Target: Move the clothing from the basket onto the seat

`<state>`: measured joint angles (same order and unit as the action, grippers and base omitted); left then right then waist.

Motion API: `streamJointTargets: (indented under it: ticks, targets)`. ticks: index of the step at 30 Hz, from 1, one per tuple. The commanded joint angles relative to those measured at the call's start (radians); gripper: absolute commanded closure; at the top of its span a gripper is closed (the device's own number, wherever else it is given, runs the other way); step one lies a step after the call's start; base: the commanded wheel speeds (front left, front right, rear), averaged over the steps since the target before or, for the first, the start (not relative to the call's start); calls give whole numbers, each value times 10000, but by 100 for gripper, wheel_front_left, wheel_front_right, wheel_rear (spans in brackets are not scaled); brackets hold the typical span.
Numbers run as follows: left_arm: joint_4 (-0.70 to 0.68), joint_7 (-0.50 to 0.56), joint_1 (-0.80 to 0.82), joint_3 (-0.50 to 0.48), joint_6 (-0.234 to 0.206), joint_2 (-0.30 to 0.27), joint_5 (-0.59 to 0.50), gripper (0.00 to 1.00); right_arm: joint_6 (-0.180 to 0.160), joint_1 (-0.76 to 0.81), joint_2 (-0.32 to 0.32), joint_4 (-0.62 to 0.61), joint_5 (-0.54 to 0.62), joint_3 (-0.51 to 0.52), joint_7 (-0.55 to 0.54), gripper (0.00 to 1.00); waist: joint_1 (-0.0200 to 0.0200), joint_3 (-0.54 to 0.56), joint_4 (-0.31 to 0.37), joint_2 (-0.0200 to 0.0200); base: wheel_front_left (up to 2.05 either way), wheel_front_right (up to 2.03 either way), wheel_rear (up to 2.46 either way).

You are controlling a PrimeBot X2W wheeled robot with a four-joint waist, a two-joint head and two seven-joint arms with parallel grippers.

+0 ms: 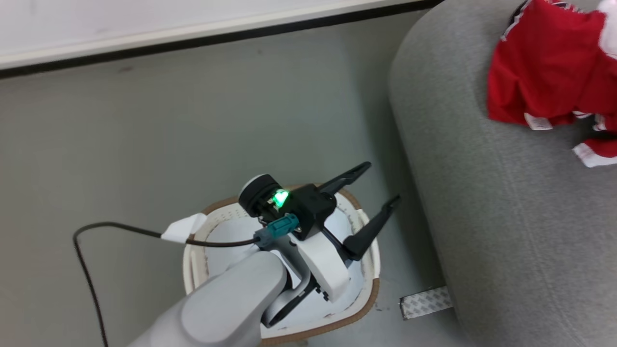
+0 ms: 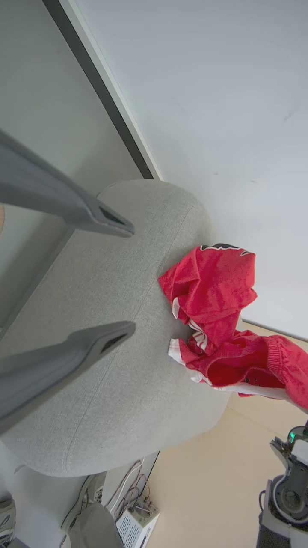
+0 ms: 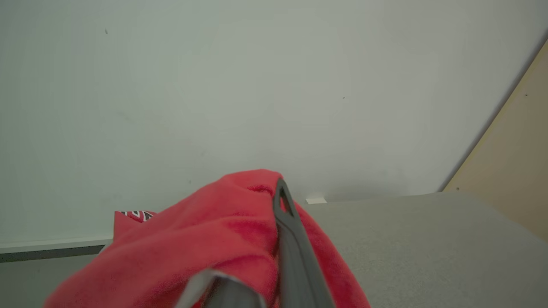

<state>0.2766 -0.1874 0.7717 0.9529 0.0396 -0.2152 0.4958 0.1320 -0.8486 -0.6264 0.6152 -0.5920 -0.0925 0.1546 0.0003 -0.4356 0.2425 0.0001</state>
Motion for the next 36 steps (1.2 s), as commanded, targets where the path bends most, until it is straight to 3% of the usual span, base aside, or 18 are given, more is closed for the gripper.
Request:
streamJointTargets:
  ticks: [1, 3, 4, 5, 10, 12, 14, 16, 17, 18, 19, 28, 36]
  targets:
    - [-6, -11, 120, -34, -40, -130, -111, 0, -25, -254, -154, 515, 219, -275, -144, 100, -3, -460, -526, -1, 0, 0, 0]
    - [-6, -57, 121, -68, -60, -149, -78, 0, -25, -327, -225, 1277, 303, -780, -573, 100, -3, -507, -672, -1, 0, 0, 0]
    - [-10, -84, 127, -78, -71, -138, -58, 0, -25, -372, -234, 1580, 301, -1051, -803, 90, -3, -520, -749, -1, 0, 0, 0]
    - [-10, -84, 127, -78, -71, -138, -58, 0, -25, -372, -234, 1580, 301, -1051, -803, 90, -3, -520, -749, -1, 0, 0, 0]
    - [0, -175, 136, -76, -107, -73, 3, 0, -27, -488, -372, 2859, 133, -1973, -1546, 71, -3, -551, -1007, -1, 0, 0, 0]
    - [32, -217, 121, -84, -109, -98, 18, 0, -27, -476, -417, 3177, 94, -2315, -1715, 73, -3, -543, -1055, -1, 0, 0, 0]
    - [70, -251, 102, -91, -123, -110, 38, 0, -27, -484, -513, 3375, 124, -2718, -1774, 87, -3, -522, -1063, -1, 0, 0, 0]
    - [115, -282, 40, -102, -148, -135, 64, 0, -27, -511, -436, 3507, -21, -2959, -1709, 85, -3, -441, -1019, -1, 0, 0, 0]
    - [134, -270, -2, -103, -155, -139, 85, 0, -27, -501, -401, 3582, -94, -3073, -1703, 74, -3, -381, -990, -1, 0, 0, 0]
    - [149, -292, -44, -97, -169, -134, 106, 0, -27, -494, -372, 3660, -168, -3185, -1691, 55, -3, -310, -956, -1, 0, 0, 0]
    - [167, -321, -84, -87, -171, -134, 120, 0, -27, -486, -365, 3686, -200, -3335, -1622, 0, -3, -226, -917, -1, 0, 0, 0]
    - [465, -566, -774, -239, -239, -257, 487, 0, -27, 270, -368, 3443, -944, -4892, -1630, 0, -3, 1308, -527, -1, 0, 0, 0]
    - [304, -718, -1818, -896, -668, -705, 896, 0, -27, 678, -1225, 1678, -1868, -6393, -1524, 0, -3, 2863, -398, -1, 0, 0, 0]
